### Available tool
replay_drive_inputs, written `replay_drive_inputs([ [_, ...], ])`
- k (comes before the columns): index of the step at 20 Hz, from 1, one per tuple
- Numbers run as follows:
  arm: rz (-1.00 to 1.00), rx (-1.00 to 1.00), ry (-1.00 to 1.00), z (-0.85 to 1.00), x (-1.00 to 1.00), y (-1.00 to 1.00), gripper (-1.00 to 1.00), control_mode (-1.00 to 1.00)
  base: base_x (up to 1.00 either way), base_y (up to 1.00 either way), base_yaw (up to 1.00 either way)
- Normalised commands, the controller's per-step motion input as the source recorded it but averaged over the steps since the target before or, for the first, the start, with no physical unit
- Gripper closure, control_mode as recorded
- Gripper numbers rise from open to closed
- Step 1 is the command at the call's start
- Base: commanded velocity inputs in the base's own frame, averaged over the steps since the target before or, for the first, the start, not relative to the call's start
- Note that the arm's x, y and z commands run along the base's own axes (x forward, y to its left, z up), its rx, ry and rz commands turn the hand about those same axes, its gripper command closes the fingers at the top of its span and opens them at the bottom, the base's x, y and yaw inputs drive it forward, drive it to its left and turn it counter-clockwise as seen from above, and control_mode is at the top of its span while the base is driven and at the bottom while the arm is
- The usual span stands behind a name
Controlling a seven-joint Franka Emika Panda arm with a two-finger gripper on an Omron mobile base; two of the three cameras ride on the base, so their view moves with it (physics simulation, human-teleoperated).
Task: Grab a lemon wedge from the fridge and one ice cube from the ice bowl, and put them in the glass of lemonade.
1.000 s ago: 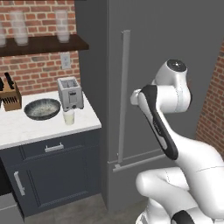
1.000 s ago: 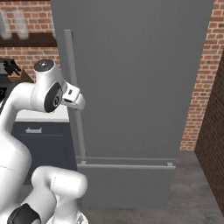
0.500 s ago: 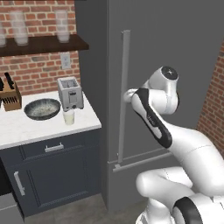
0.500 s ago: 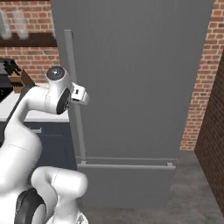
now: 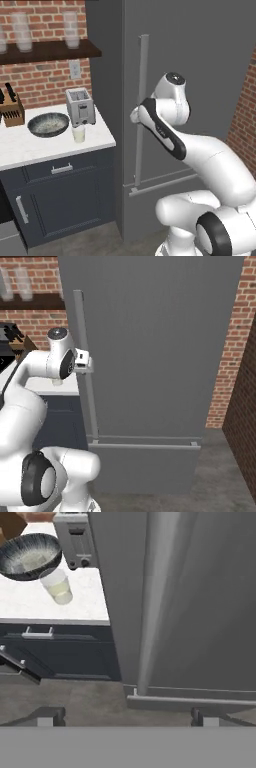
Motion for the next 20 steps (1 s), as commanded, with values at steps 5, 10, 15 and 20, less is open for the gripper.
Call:
replay_drive_inputs([
  [5, 0.00, -0.05, -0.01, -0.18, 0.35, 0.00, -1.00, -1.00, 0.00, 0.00, 0.00],
  [10, 0.00, 0.00, -0.05, -0.29, 0.51, -0.01, -1.00, -1.00, 0.00, 0.00, 0.00],
  [15, 0.00, 0.00, -0.05, -0.24, 0.54, -0.04, -1.00, -1.00, 0.00, 0.00, 0.00],
  [20, 0.00, 0.00, -0.04, -0.12, 0.40, -0.06, -1.00, -1.00, 0.00, 0.00, 0.00],
])
